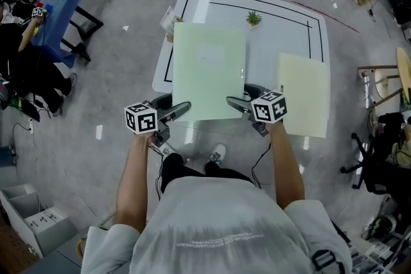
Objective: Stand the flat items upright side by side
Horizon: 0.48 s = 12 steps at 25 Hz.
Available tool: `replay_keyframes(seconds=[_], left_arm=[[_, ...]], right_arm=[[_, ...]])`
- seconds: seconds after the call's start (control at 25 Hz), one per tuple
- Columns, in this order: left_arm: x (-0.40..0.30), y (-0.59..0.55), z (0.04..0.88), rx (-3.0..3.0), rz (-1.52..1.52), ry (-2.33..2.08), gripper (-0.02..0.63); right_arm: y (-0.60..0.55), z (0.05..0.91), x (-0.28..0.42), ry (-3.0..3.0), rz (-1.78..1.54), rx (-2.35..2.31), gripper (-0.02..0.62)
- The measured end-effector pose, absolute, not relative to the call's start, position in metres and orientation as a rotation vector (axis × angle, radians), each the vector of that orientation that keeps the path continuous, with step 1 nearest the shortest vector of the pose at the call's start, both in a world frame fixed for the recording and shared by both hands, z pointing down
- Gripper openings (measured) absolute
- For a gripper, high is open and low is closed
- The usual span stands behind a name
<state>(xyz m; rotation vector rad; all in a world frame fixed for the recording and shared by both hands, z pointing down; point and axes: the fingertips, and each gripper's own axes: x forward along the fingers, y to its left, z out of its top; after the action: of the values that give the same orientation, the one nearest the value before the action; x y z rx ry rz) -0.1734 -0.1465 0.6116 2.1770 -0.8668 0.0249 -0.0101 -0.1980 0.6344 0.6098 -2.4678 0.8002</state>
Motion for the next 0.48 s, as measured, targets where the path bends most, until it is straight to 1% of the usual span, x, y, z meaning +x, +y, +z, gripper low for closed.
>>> replay_keyframes(seconds=[0.32, 0.48], left_arm=[[-0.188, -0.159, 0.586, 2.308, 0.002, -1.015, 0.347], [-0.191, -0.161, 0.578, 2.414, 0.092, -1.096, 0.347]], right_arm=[[-0.222, 0.616, -0.029, -2.543, 0.701, 0.570, 0.377], [-0.233, 0.605, -0.036, -2.583, 0.586, 0.565, 0.377]])
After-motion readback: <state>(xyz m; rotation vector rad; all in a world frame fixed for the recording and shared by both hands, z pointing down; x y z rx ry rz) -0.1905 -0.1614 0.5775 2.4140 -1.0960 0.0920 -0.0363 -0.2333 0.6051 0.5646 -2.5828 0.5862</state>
